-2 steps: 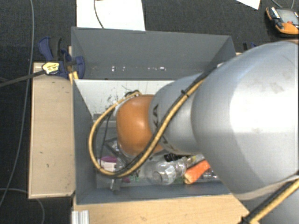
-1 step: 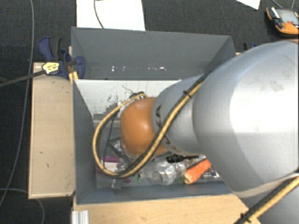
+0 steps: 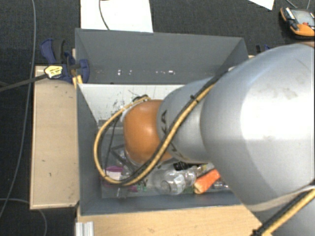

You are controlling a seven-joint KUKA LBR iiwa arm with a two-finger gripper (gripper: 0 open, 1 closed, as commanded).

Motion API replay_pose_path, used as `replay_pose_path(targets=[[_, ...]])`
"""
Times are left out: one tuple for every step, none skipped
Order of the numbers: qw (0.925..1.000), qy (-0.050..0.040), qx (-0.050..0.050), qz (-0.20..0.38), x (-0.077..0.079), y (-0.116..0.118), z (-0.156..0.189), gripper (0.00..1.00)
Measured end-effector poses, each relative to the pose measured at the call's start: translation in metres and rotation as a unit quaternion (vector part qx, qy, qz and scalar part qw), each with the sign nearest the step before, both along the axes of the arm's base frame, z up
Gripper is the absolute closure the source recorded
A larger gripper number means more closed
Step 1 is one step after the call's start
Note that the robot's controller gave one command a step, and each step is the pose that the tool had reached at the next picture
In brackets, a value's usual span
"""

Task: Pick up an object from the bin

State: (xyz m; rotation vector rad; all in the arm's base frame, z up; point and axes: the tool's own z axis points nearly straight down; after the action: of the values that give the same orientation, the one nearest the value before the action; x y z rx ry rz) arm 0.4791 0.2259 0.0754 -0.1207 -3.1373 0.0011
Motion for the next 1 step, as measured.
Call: replay_pose_path(targets=[[1.0, 0.0, 0.0, 0.0, -0.0001, 0.0, 0.0003, 1.0]])
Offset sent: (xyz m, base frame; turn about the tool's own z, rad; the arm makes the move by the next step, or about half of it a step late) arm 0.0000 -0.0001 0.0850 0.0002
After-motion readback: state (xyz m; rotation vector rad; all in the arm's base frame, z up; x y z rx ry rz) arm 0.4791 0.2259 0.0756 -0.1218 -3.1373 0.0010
